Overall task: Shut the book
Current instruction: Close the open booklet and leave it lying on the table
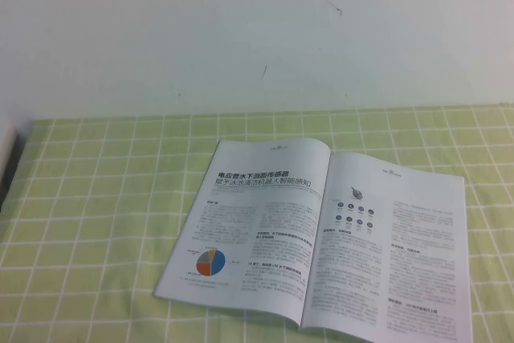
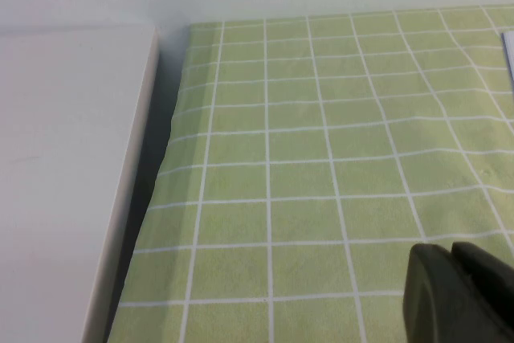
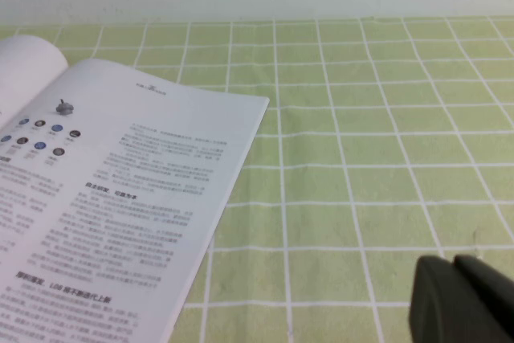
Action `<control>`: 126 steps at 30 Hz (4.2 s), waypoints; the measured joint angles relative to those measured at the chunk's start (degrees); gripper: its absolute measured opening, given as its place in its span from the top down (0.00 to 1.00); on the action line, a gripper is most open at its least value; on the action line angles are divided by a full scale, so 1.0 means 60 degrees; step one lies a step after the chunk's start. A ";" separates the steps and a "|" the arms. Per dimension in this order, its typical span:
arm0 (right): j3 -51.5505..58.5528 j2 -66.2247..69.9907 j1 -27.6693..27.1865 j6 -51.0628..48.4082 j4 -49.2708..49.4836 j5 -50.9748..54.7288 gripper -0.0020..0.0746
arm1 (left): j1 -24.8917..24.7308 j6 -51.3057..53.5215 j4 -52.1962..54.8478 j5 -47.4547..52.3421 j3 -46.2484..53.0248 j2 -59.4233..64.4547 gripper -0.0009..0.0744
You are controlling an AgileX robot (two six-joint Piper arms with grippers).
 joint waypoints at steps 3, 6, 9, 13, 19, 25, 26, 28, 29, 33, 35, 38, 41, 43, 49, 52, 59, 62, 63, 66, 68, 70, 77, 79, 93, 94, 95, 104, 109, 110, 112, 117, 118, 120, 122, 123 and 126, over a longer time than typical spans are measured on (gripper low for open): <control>0.0000 0.0000 0.0000 0.0000 0.0000 0.0000 0.98 | 0.0000 0.0000 0.0000 0.0000 0.0000 0.0000 0.99; 0.0000 0.0000 0.0000 0.0000 0.0000 0.0000 0.98 | 0.0000 0.0000 0.0000 0.0000 0.0000 0.0000 0.99; 0.0000 0.0000 0.0000 0.0000 0.0000 0.0000 0.98 | 0.0000 0.0000 0.0000 0.0000 0.0000 0.0000 0.99; 0.0000 0.0000 0.0000 0.0000 0.0000 0.0000 0.98 | 0.0000 0.0000 0.0000 0.0000 0.0000 0.0000 0.99; 0.0000 0.0000 0.0000 0.0000 0.0000 0.0000 0.98 | 0.0000 0.0000 0.0000 0.0000 0.0000 0.0000 0.99; 0.0000 0.0000 0.0000 0.0000 0.0000 0.0000 0.98 | 0.0000 0.0000 0.0000 0.0000 0.0000 0.0000 0.99; 0.0000 0.0000 0.0000 0.0000 0.0000 0.0000 0.98 | 0.0000 0.0000 0.0000 0.0000 0.0000 0.0000 0.99; 0.0000 0.0000 0.0000 0.0000 0.0000 0.0000 0.98 | 0.0000 0.0000 0.0000 0.0000 0.0000 0.0000 0.99; 0.0000 0.0000 0.0000 0.0000 0.0000 0.0000 0.98 | 0.0000 0.0000 0.0000 0.0000 0.0000 0.0000 0.99; 0.0000 0.0000 0.0000 0.0000 0.0000 0.0000 0.98 | 0.0000 0.0000 0.0000 0.0000 0.0000 0.0000 0.99; 0.0000 0.0000 0.0000 0.0000 0.0000 0.0000 0.98 | 0.0000 0.0000 0.0000 0.0000 0.0000 0.0000 0.99; 0.0000 0.0000 0.0000 0.0000 0.0000 0.0000 0.98 | 0.0000 0.0000 0.0000 0.0000 0.0000 0.0000 0.99; 0.0000 0.0000 0.0000 0.0000 0.0000 -0.0020 0.98 | 0.0000 0.0000 0.0000 0.0000 0.0000 0.0000 0.99; 0.0000 0.0000 0.0000 0.0000 -0.0008 -0.0167 0.98 | 0.0000 0.0000 0.0000 -0.0151 0.0000 0.0000 0.99; 0.0091 0.0000 0.0000 -0.0034 -0.0023 -0.2436 0.98 | 0.0000 0.0000 -0.0023 -0.2994 0.0066 0.0000 0.99; 0.0091 0.0000 0.0000 -0.0034 -0.0023 -0.4280 0.98 | 0.0000 0.0000 -0.0028 -0.5005 0.0066 0.0000 0.99; 0.0091 0.0000 0.0000 -0.0065 -0.0023 -0.7108 0.98 | 0.0000 0.0000 -0.0028 -0.8443 0.0066 0.0000 0.99; 0.0091 0.0000 0.0000 -0.0462 0.0069 -0.7547 0.98 | 0.0000 0.0000 -0.0028 -0.9156 0.0066 0.0000 0.99; 0.0091 0.0000 0.0000 -0.0544 0.0087 -0.7594 0.98 | 0.0000 0.0000 -0.0028 -0.9306 0.0066 0.0000 0.99; 0.0091 0.0000 0.0000 -0.0659 0.0180 -0.7749 0.98 | 0.0000 0.0000 -0.0010 -0.9474 0.0066 0.0000 0.99; 0.0091 0.0000 0.0000 -0.0695 0.0202 -0.7789 0.98 | 0.0000 0.0000 -0.0010 -0.9497 0.0066 0.0000 0.99; 0.0071 0.0000 0.0000 -0.0764 0.0222 -0.7714 0.98 | 0.0000 0.0090 -0.0134 -0.9523 0.0066 0.0000 0.99; -0.1596 0.0155 0.0000 -0.0934 0.0095 -0.5716 0.98 | 0.0000 -0.0241 -0.0865 -0.6440 -0.0625 0.0000 0.99; -0.2443 0.0577 0.0000 -0.0934 -0.0243 -0.4871 0.98 | 0.0000 -0.0305 -0.0879 -0.4800 -0.1444 0.0024 0.99; -0.5287 0.6224 0.0000 -0.4346 0.3374 0.1206 0.98 | -0.0037 -0.0362 -0.1101 -0.1063 -0.4575 0.4354 0.99; -0.5303 0.6711 0.0000 -0.5282 0.4280 0.1412 0.98 | -0.0108 -0.0313 -0.1219 -0.0728 -0.4689 0.4811 0.99; -0.5310 0.7194 0.0000 -0.6236 0.5202 0.1586 0.98 | -0.0220 -0.0214 -0.1394 -0.0398 -0.4760 0.5179 0.99; -0.5435 1.1582 0.0779 -1.2079 1.0314 0.1371 0.98 | -0.1969 0.3507 -0.4942 -0.0096 -0.4999 0.8997 0.99; -0.6270 1.3976 0.2471 -1.2731 1.0918 0.0386 0.98 | -0.2857 0.4726 -0.5705 -0.0606 -0.5976 1.1214 0.99; -0.6561 1.4462 0.2753 -1.2750 1.0979 0.0311 0.98 | -0.2901 0.4752 -0.5724 -0.0628 -0.6252 1.1631 0.99; -0.7182 1.5403 0.3167 -1.2750 1.1044 0.0252 0.98 | -0.2930 0.4822 -0.5780 -0.0628 -0.6828 1.2386 0.99; -0.8292 1.7332 0.3436 -1.2667 1.1087 0.0151 0.98 | -0.2930 0.4884 -0.5820 -0.0628 -0.8138 1.3964 0.99; -0.8382 1.7597 0.3439 -1.2668 1.1087 0.0108 0.98 | -0.2930 0.4884 -0.5820 -0.0628 -0.8384 1.4279 0.99; -0.8488 1.8161 0.3456 -1.2648 1.1087 0.0018 0.98 | -0.2930 0.4884 -0.5838 -0.0628 -0.8806 1.4885 0.99; -0.8559 1.8398 0.3437 -1.2635 1.1169 0.0103 0.98 | -0.2930 0.4899 -0.5838 -0.0628 -0.9227 1.5426 0.99; -0.8600 1.8480 0.3437 -1.2610 1.1213 0.0139 0.98 | -0.2930 0.4927 -0.5818 -0.0628 -0.9457 1.5724 0.99; -0.8689 1.8650 0.3423 -1.2567 1.1301 0.0285 0.98 | -0.2930 0.4992 -0.5421 -0.0606 -1.0092 1.6537 0.99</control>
